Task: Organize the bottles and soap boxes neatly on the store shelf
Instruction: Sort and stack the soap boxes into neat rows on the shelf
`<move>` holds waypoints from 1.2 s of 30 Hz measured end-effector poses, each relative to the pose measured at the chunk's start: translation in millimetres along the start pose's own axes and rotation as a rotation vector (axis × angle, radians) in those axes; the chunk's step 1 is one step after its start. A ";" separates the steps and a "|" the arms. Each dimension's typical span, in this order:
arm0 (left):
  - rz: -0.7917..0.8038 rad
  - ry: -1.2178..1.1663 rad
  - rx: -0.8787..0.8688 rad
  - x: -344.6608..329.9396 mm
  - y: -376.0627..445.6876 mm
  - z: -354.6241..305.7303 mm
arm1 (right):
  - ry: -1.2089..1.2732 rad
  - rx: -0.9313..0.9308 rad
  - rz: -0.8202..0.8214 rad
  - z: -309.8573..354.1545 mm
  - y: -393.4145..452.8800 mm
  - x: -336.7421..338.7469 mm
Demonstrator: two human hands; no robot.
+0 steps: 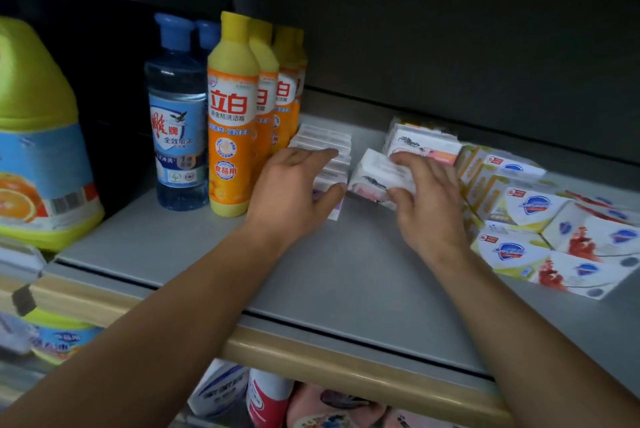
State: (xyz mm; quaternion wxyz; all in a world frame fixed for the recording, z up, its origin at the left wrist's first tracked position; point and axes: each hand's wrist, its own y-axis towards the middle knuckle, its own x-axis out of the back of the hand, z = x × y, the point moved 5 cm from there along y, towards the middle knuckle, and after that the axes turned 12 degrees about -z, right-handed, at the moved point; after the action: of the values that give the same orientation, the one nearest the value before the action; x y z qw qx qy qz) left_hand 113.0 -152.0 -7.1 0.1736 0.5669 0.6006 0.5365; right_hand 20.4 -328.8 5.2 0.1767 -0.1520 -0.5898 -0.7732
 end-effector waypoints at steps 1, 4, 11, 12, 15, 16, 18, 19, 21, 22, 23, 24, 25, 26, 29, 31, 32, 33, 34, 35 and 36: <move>-0.002 -0.032 -0.011 1.2 0.3 -4.0 | 0.034 0.036 -0.040 6.6 2.4 7.1; 0.041 -0.153 -0.030 1.8 -0.8 -13.9 | 0.143 0.117 -0.082 23.2 1.3 24.0; 0.097 -0.470 0.134 -2.3 -5.1 -11.7 | 0.352 0.012 -0.016 27.2 -5.0 25.4; 0.092 -0.509 0.194 -2.3 -4.5 -7.8 | 0.370 -0.033 0.011 23.1 -4.2 23.6; 0.067 -0.693 0.455 -1.2 -4.1 6.4 | 0.434 -0.094 0.173 14.3 -5.8 13.9; 0.060 -0.757 0.550 -1.0 -4.5 10.0 | 0.460 -0.077 0.221 14.5 -7.3 10.4; 0.062 -0.856 0.693 -2.2 -5.9 13.3 | 0.501 -0.049 0.245 14.8 -8.0 5.9; 0.068 -0.887 0.733 -3.1 -6.3 13.6 | 0.514 -0.045 0.235 14.4 -7.1 4.9; 0.078 -0.926 0.768 -4.6 -7.2 13.0 | 0.554 -0.054 0.218 13.2 -5.9 4.8; 0.083 -0.941 0.779 -4.8 -7.3 12.4 | 0.586 -0.081 0.217 12.1 -6.4 5.1; 0.086 -0.957 0.786 -4.7 -7.1 12.3 | 0.621 -0.125 0.215 10.6 -7.1 5.4; 0.087 -0.979 0.788 -4.0 -6.7 12.2 | 0.656 -0.182 0.208 9.3 -8.1 5.9; 0.088 -1.000 0.776 -2.6 -6.5 12.0 | 0.686 -0.249 0.194 7.4 -8.7 5.8; 0.096 -1.007 0.744 -0.7 -6.2 10.8 | 0.704 -0.320 0.171 5.2 -8.7 6.1; 0.148 -0.892 0.570 3.9 -7.0 2.6 | 0.711 -0.527 0.122 -3.8 -6.8 6.8; 0.158 -0.770 0.511 4.6 -8.5 -0.9 | 0.699 -0.641 0.179 -7.1 -8.1 4.8; 0.159 -0.708 0.503 4.6 -9.0 -1.5 | 0.692 -0.702 0.229 -7.5 -10.0 3.5; 0.160 -0.651 0.501 4.6 -9.4 -1.6 | 0.686 -0.762 0.284 -7.3 -12.4 2.0; 0.164 -0.604 0.506 4.9 -9.7 -1.7 | 0.681 -0.814 0.337 -6.8 -15.1 0.6; 0.169 -0.575 0.516 4.9 -9.8 -1.2 | 0.677 -0.850 0.379 -6.4 -17.1 -0.8; 0.172 -0.562 0.527 4.9 -9.9 -0.5 | 0.678 -0.866 0.408 -5.8 -18.5 -1.7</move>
State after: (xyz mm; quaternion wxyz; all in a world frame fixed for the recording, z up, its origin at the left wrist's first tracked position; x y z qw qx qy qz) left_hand 106.2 -145.8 -13.2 0.1342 0.7650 0.5972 0.2003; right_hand 13.4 -329.8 -12.9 0.4225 -0.0652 -0.0894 -0.8996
